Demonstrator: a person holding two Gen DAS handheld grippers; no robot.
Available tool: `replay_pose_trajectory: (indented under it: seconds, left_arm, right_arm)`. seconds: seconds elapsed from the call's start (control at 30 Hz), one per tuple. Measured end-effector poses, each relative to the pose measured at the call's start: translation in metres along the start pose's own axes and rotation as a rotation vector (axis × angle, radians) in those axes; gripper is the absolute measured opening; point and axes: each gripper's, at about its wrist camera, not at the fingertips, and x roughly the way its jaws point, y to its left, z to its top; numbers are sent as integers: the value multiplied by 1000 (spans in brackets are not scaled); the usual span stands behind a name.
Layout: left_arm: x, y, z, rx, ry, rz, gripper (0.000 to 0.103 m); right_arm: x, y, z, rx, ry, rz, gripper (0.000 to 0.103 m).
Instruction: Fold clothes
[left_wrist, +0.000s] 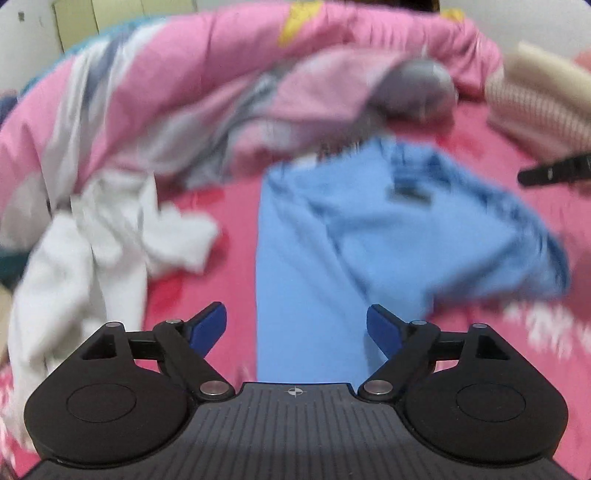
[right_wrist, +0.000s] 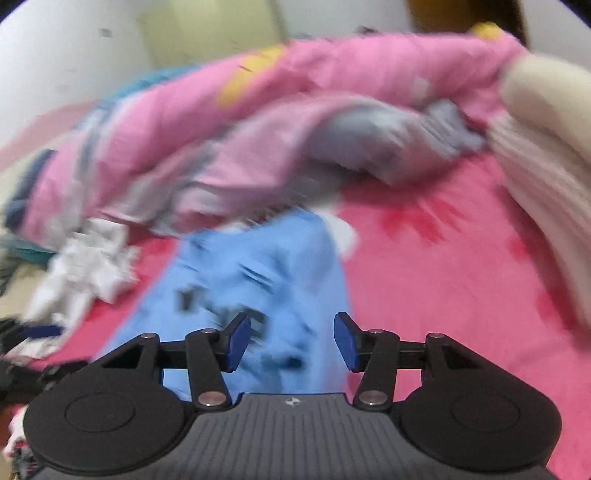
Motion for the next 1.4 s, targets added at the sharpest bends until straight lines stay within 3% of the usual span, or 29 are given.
replay_pose_trajectory:
  seconds: [0.07,0.1,0.17,0.23,0.3,0.37,0.47,0.63,0.87,0.93,1.07,1.17,1.23,1.33,1.4]
  left_arm:
    - [5,3,-10,-11,34,-14,78]
    - [7,6,-13,-19,46,-21,74]
    - [10,11,-20,-34,69,-34,66]
    - [11,15,-24,-47,82,-55,55]
    - [10,15,-23,-46,78,-69,32]
    - [8,18,-22,-60,74,-61,15]
    - [7,24,-18,-89,62,-44,5]
    - [3,47,2,-131,4,53,4]
    - [15,76,69,-171,-180,281,4]
    - [29,71,85,-137,-209,334,4]
    - [75,59,96,-74,-162,401,6]
    - [110,58,88,-48,-49,396,11]
    - [113,63,78,-90,-2,352,12]
    - [89,71,67,-134,-37,317,22]
    - [66,74,64,-143,-68,321,36]
  right_arm:
    - [8,-14,-5,46,40,-25,48]
    - [13,-20,-7,65,64,-13,41]
    - [22,-32,-7,103,98,13,38]
    - [32,-45,-7,156,128,42,27]
    - [44,-55,-8,218,164,94,16]
    - [48,-59,-8,249,172,118,11]
    - [42,-62,-3,259,127,125,8]
    - [33,-70,6,272,59,104,8]
    - [40,-71,-1,213,34,39,8]
    - [43,-71,-8,204,35,27,8]
    - [46,-75,-17,209,30,26,8]
    - [44,-77,-18,205,27,36,10]
    - [40,-75,-17,185,34,30,15]
    - [28,-71,-16,154,33,12,32]
    - [12,-68,-14,130,-5,1,33]
